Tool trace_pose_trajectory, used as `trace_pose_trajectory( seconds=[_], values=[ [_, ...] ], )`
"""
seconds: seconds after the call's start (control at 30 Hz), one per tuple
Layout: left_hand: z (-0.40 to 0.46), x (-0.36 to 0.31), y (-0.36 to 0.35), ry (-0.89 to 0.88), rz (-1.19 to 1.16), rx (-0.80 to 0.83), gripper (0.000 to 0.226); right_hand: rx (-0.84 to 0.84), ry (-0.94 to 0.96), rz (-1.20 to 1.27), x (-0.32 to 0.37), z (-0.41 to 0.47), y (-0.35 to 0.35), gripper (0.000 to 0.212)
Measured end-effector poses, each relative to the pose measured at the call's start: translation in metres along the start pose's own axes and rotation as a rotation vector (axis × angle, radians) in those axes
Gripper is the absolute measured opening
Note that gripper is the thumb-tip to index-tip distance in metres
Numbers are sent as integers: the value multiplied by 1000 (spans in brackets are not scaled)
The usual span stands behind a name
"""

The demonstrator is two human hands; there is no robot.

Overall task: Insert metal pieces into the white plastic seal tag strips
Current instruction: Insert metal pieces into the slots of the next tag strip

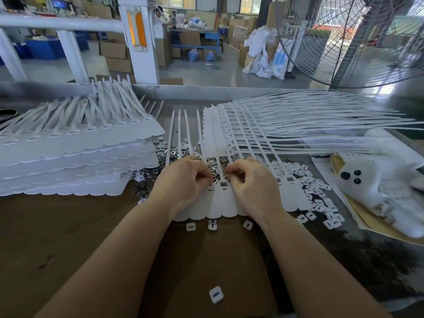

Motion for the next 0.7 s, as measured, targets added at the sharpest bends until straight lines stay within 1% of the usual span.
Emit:
trace_pose_trajectory(
  seconds=[0.23,0.3,0.37,0.57,0.7],
  values=[
    [2,5,-3,28,-54,-7,7,1,-8,5,0,-1,1,13],
    [1,7,-4,43,-68,-4,15,1,-8,9,0,-1,1,13],
    [1,9,-4,57,-75,1,17,3,-7,7,1,0,1,14],
    [2,12,-6,85,-29,29,16,1,-5,0,2,0,1,14],
    [1,12,-6,106,-32,31,21,-14,-16,-18,1,-1,4,16]
  ],
)
Point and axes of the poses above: each hand's wrist, its own z-axis towards the middle knuckle, its own y-axis out of the back of the hand, x = y × z, the point moved 10 cm from there along z, towards the middle knuckle, and after that the axes turned 5 degrees about z, right-handed, at the moved point
